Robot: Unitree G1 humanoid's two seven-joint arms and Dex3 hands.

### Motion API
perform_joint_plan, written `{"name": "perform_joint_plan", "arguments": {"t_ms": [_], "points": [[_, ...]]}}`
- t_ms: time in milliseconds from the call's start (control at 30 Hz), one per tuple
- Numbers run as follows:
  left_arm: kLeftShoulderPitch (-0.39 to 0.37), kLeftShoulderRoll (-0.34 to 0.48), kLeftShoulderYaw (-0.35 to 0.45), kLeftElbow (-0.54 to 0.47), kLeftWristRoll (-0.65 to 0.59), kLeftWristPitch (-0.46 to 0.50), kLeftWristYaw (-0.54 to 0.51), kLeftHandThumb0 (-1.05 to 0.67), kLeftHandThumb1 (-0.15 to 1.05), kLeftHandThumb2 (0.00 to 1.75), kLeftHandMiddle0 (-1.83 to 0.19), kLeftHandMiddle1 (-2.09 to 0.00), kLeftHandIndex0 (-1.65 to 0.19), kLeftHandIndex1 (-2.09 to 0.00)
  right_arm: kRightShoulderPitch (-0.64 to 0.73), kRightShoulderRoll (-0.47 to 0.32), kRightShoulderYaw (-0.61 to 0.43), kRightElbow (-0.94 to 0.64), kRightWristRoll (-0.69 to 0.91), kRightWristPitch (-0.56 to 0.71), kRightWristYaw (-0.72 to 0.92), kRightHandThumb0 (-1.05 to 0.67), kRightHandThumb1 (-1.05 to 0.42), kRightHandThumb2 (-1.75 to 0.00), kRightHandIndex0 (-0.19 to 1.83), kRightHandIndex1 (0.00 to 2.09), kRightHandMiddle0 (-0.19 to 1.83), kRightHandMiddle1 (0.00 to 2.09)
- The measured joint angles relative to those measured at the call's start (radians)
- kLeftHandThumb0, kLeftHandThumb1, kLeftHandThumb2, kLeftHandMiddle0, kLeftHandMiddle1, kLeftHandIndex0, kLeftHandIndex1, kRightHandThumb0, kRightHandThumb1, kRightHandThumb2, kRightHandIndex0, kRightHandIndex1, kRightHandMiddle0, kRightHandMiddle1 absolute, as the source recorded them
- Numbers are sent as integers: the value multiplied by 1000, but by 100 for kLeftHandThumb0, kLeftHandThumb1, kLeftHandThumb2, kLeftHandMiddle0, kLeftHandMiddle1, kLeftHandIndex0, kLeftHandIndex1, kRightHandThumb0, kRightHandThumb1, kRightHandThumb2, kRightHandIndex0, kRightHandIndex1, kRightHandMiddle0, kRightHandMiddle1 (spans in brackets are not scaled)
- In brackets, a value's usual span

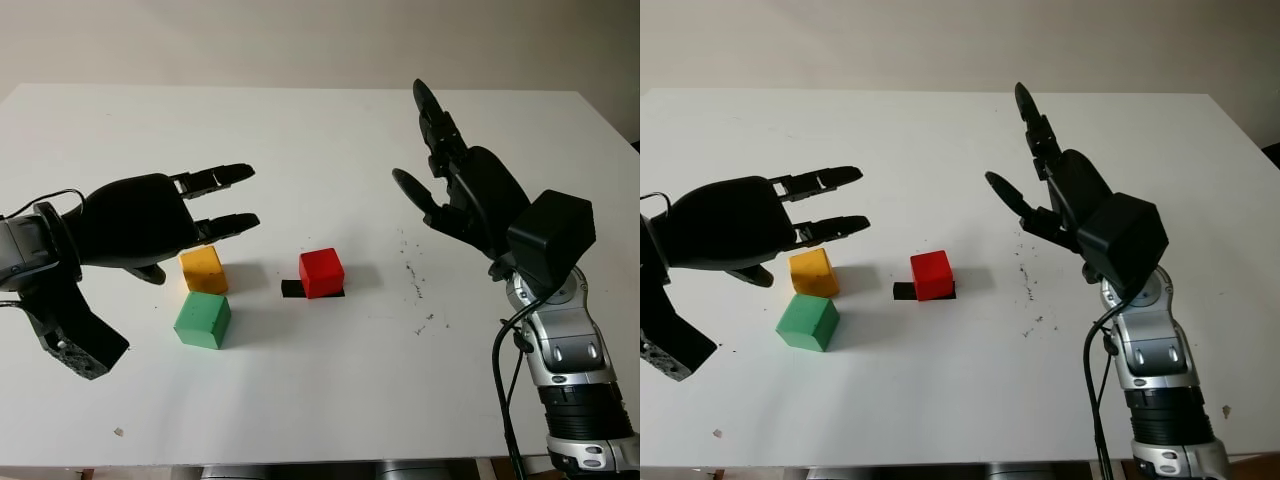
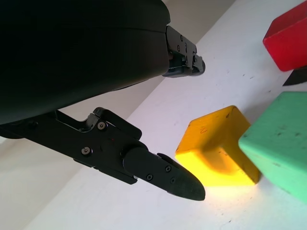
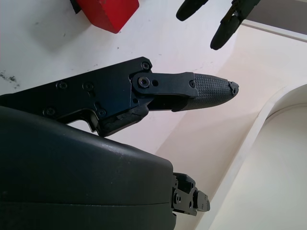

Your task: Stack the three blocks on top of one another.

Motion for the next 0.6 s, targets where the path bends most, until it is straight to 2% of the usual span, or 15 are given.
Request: {"name": "perform_joint_plan", "arguments": {"t_ms": [267, 467, 600], "points": [[1, -13, -30, 35, 29, 0, 60, -62, 92, 6, 17, -5, -43, -18, 10, 0, -9, -1, 6, 0, 4, -69, -105, -40, -19, 0, -17, 5], [2, -14, -36, 40, 12, -7, 47, -46, 94, 6, 12, -7, -52, -23, 12, 0, -10, -5, 4, 9, 4, -69, -105, -41, -19, 0, -16, 6], [2, -15, -38, 46, 17, -3, 56, -42, 95, 6, 12, -6, -54, -27, 12, 0, -10, -13, 0, 20, 4, -70, -105, -42, -19, 0, -16, 6]]}}
